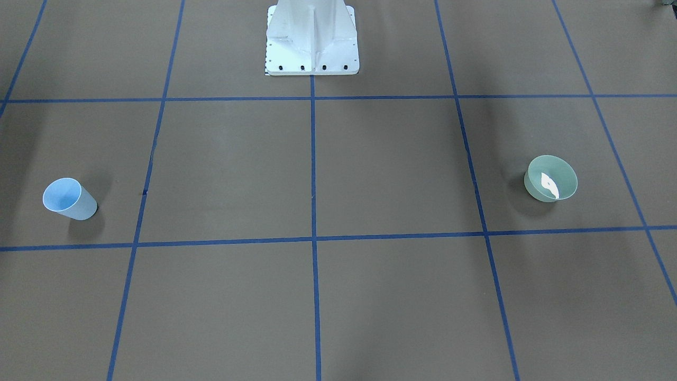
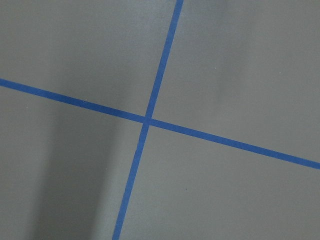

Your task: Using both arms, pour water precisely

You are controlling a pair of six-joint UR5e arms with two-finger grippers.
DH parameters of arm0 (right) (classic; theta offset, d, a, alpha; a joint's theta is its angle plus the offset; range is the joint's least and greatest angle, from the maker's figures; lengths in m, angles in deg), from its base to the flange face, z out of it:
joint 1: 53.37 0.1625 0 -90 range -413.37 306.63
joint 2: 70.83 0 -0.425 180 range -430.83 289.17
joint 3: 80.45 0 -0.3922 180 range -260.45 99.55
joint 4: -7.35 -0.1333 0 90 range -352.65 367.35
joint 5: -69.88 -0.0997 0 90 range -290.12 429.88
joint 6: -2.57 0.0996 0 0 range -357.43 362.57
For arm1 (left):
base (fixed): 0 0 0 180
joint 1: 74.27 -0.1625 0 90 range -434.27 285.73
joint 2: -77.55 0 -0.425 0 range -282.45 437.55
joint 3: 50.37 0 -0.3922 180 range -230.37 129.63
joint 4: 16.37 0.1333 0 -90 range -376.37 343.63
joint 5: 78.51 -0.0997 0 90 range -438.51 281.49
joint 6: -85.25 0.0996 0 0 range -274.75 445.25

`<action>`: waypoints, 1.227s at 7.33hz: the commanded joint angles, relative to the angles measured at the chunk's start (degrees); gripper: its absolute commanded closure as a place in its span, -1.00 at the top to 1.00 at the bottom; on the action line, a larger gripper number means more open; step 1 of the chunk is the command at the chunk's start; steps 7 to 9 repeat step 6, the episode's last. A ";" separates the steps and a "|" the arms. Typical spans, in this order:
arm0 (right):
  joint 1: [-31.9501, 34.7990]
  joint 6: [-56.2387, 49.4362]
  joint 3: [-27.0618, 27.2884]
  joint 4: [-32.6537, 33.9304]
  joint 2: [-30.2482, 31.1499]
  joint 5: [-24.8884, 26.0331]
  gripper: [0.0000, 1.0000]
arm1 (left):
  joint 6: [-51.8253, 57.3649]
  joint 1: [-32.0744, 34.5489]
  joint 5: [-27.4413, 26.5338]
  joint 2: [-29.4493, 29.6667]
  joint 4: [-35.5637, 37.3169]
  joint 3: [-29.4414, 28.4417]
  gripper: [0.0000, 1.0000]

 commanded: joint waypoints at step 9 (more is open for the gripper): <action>-0.38 1.50 0.21 -0.02 -0.05 -0.27 1.00 | 0.00 -0.01 0.00 -1.52 -0.10 -0.32 1.00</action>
